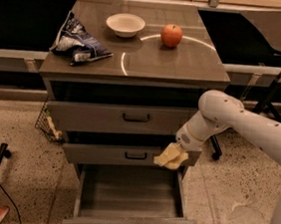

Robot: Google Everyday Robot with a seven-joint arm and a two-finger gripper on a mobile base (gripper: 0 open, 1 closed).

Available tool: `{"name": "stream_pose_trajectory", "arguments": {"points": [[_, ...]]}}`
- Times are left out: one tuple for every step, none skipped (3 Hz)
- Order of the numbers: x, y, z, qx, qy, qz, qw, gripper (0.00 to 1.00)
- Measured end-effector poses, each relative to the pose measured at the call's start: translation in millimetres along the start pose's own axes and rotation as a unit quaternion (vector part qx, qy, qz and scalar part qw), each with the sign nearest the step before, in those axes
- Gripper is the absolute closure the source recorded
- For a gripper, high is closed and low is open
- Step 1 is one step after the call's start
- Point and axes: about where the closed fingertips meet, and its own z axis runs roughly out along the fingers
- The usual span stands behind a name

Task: Place sponge into bottom drawer

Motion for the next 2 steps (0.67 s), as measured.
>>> {"name": "stream_pose_trajectory", "arguments": {"points": [[0.5,-17.4,79.9,-0.034,-0.023,-0.021,0.999,1.0],[2.6,-18.7,85.8,-0.038,-0.022,-0.021,0.9988,1.0]]}}
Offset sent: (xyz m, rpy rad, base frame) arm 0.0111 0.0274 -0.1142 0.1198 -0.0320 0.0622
